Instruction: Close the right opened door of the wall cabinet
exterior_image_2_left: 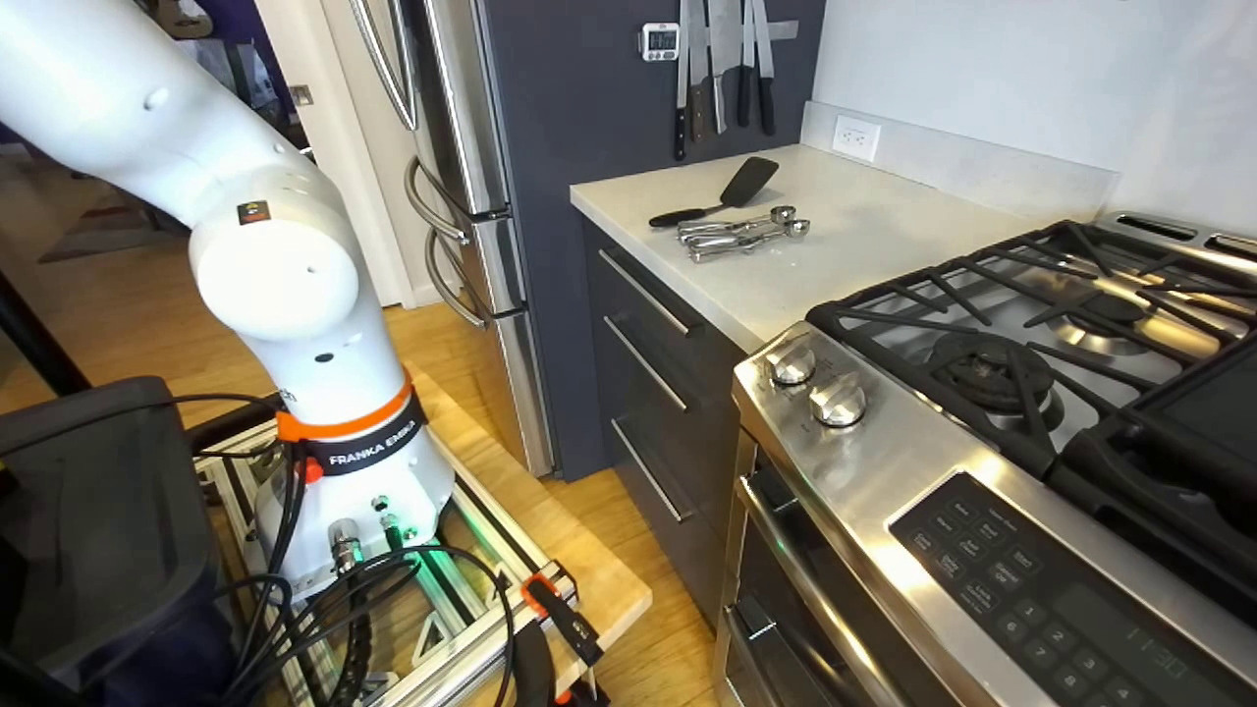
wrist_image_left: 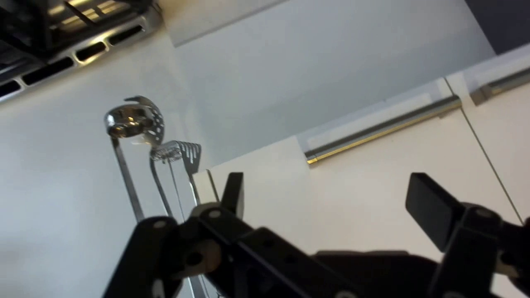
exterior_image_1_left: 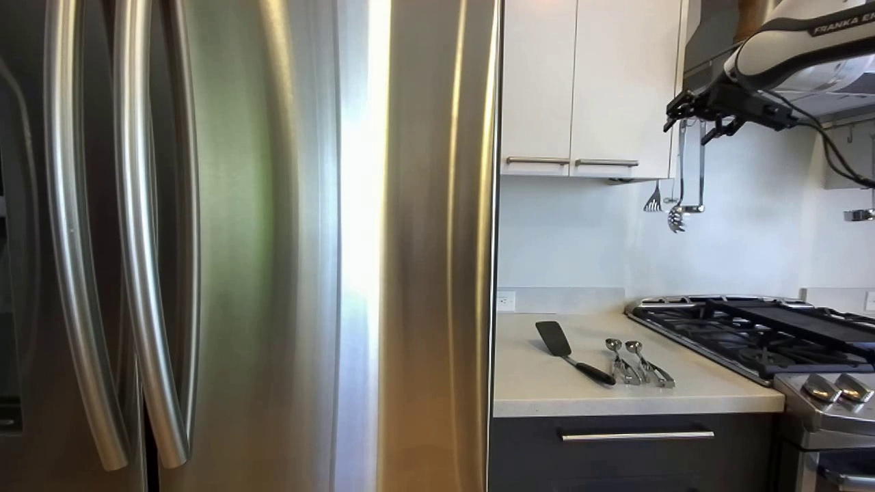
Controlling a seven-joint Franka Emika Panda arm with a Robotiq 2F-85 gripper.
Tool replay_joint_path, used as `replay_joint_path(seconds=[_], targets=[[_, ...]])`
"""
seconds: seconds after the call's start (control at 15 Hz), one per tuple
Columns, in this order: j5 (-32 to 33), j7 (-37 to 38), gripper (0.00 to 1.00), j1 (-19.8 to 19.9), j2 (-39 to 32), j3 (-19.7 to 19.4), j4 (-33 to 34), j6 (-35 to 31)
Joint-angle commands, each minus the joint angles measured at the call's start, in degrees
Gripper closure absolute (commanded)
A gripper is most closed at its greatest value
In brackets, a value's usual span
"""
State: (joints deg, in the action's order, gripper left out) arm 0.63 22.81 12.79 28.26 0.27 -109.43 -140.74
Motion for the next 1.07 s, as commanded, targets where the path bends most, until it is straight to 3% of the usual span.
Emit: replay_joint_path(seconds=[0.0, 0.53, 0.8, 0.87, 1.0], targets=[[2.0, -5.7, 0.00, -0.4, 9.4, -1.7, -7.1, 12.3], [-1.9, -18.0, 0.00, -5.7, 20.5, -5.6, -16.3, 39.2], [0.0, -20.0, 0.00, -6.5, 24.0, -3.1, -20.6, 52.4], [-0.3, -18.9, 0.00, -5.8, 21.0, -4.0, -17.1, 49.0], [-0.2, -19.2, 0.00, -6.3, 22.3, -3.2, -19.0, 51.4]])
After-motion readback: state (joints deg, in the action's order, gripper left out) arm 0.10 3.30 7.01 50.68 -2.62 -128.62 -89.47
